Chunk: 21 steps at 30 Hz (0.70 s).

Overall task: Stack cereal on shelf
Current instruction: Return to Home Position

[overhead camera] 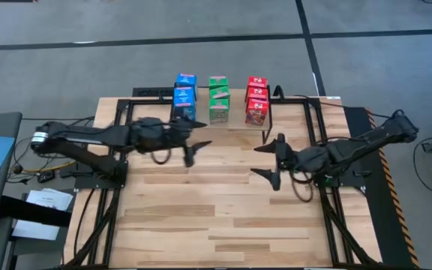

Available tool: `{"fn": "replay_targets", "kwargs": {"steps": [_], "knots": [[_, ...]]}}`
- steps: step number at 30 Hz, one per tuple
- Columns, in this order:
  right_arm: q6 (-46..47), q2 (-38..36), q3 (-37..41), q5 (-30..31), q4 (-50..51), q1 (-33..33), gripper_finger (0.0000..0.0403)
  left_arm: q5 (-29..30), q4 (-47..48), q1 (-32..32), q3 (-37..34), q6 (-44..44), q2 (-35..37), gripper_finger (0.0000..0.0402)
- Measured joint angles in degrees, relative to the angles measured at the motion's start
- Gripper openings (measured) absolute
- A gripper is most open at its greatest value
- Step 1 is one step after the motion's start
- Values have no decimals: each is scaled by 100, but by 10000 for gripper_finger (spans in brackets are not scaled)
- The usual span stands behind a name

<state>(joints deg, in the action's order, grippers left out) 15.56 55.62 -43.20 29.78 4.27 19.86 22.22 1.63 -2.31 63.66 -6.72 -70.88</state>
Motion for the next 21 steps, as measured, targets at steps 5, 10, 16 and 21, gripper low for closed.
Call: {"fn": "replay_targets", "kwargs": {"steps": [5, 10, 16, 21], "knots": [[-840, -531, -64, 2, 33, -1, 379, -97, 1369, -117, 2, 308, 957, 262], [-1058, -1061, 59, 13, 330, 0, 379, -92, 1569, -320, -577, 557, 1829, 262], [-940, -1529, 1067, 22, -429, -40, 379, -101, 729, -507, -2161, 620, 2917, 262], [-897, -1647, 1861, 23, -1356, -39, 379, -485, -16, -540, -3407, 618, 3563, 262]]}}
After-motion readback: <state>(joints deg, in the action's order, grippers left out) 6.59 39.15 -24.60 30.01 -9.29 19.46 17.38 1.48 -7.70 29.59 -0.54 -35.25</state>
